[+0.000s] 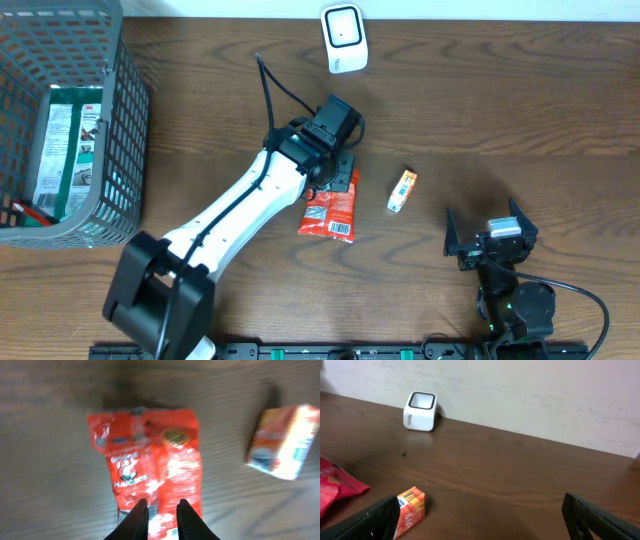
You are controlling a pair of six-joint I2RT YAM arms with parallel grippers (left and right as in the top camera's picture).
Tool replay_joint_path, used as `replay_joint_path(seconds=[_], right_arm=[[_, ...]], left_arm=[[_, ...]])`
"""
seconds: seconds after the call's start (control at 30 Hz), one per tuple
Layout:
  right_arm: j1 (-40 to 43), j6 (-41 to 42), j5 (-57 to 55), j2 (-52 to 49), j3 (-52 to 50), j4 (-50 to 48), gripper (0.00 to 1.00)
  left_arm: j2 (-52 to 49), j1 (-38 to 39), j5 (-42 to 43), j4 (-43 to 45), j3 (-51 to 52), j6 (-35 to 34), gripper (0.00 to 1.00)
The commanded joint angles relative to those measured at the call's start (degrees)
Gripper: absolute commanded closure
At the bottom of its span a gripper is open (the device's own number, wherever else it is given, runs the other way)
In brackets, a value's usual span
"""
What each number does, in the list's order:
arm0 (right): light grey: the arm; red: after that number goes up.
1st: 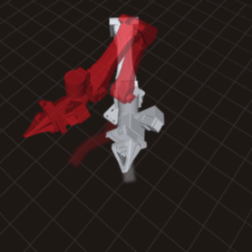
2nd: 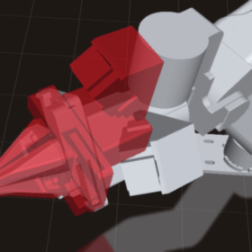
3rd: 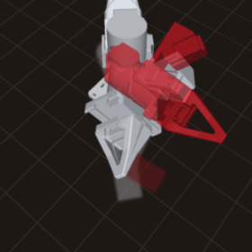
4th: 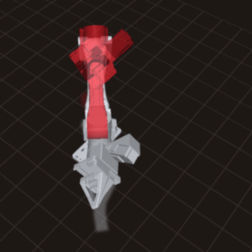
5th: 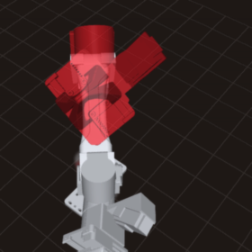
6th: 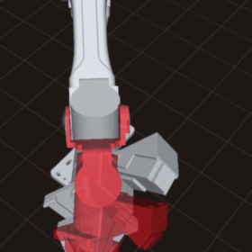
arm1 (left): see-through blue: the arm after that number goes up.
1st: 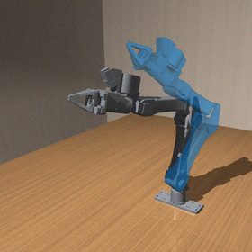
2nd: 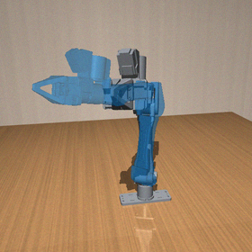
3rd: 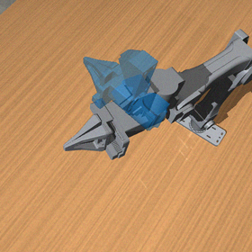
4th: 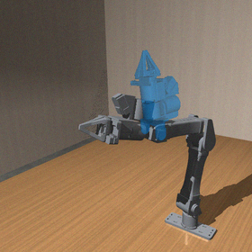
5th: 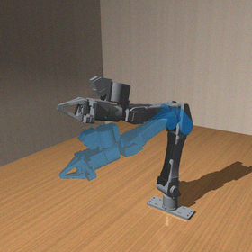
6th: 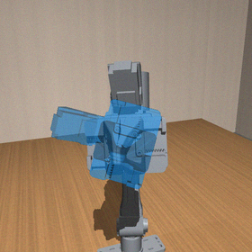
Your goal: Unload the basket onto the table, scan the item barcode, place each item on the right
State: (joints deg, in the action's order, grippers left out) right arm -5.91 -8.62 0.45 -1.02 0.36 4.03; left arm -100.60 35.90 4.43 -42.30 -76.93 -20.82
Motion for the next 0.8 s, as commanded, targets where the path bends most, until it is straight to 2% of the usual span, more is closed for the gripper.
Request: replay_joint_path(seconds=[0.0,0.3,0.5,0.67,0.77], right_arm=[[-0.17,-0.66,0.26,0.26,-0.04,0.26,0.01],[-0.17,-0.66,0.26,0.26,-0.04,0.26,0.01],[-0.17,-0.66,0.26,0.26,-0.04,0.26,0.01],[-0.17,-0.66,0.26,0.26,-0.04,0.26,0.01],[-0.17,-0.66,0.26,0.26,-0.04,0.26,0.01]], left_arm=[[-3.54,0.31,0.72,-0.44,3.56,-3.1,0.78],[-8.24,1.2,0.87,0.46,7.69,-3.04,0.78],[-7.48,0.87,0.87,0.92,5.88,-2.12,0.78],[-4.2,-0.59,-0.72,1.09,4.09,-1.97,0.69],[-2.64,-2.1,-4.02,0.83,4.09,-1.97,0.67]])
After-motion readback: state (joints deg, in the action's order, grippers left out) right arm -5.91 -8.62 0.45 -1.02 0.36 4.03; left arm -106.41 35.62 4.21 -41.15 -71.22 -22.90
